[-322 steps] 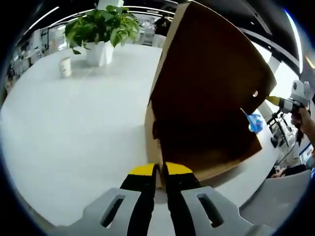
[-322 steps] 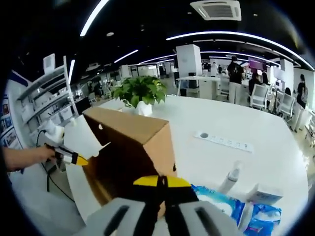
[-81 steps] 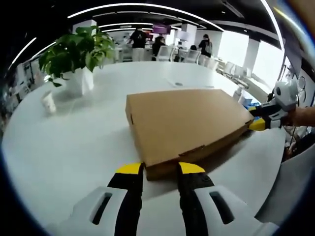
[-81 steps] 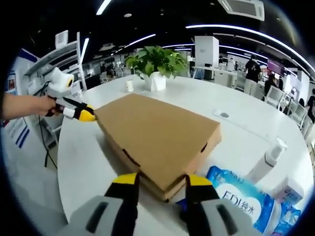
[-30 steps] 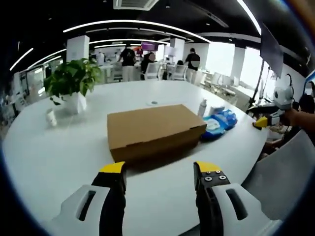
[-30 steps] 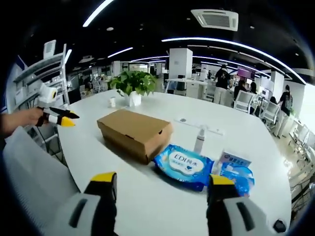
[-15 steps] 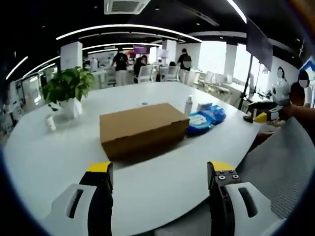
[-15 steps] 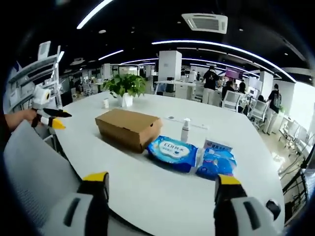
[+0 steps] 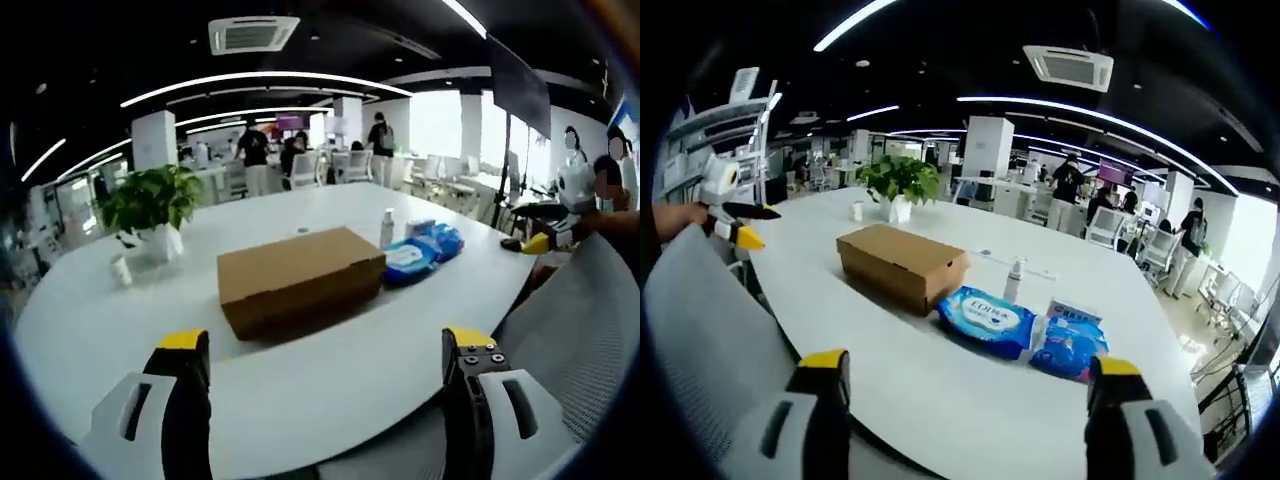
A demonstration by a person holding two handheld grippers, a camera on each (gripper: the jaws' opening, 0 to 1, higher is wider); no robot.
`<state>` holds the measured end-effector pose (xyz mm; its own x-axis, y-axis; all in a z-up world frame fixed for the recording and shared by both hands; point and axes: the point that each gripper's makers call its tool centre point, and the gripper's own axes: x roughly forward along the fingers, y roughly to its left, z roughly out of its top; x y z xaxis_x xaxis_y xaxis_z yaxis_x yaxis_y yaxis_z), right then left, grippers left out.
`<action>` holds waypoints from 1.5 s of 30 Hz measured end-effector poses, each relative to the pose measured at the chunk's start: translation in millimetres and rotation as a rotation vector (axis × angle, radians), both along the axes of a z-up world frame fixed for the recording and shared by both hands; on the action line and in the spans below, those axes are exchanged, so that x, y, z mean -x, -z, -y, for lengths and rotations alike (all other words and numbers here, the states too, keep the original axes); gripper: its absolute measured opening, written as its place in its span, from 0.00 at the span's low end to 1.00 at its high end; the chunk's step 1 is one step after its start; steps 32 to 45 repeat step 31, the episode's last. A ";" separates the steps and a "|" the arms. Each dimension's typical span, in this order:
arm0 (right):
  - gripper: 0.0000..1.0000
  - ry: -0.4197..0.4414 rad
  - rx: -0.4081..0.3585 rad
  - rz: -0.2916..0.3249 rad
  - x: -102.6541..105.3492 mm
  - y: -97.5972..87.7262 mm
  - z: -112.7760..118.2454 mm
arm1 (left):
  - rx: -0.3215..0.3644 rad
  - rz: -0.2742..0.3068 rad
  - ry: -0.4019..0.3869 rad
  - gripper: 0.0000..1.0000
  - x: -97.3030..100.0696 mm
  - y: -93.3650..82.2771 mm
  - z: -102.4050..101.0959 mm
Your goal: Operate the shoe box by opening the lid, removing the specified soft item, and placing it in the target area until the item is outside and the box remains undamaged.
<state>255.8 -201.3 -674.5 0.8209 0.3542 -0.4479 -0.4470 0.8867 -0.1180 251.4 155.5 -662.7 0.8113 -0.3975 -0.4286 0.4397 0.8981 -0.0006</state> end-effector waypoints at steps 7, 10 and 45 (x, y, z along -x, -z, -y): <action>0.99 0.027 -0.029 -0.014 0.4 2.7 2.3 | 0.002 0.008 -0.014 1.00 -0.7 -0.6 -1.1; 0.99 0.032 -0.033 -0.015 -0.4 3.3 3.6 | 0.006 0.003 -0.019 1.00 -0.7 0.0 -1.5; 0.99 0.035 -0.038 -0.026 -0.4 5.2 3.9 | 0.001 -0.006 -0.009 1.00 -0.4 2.7 2.7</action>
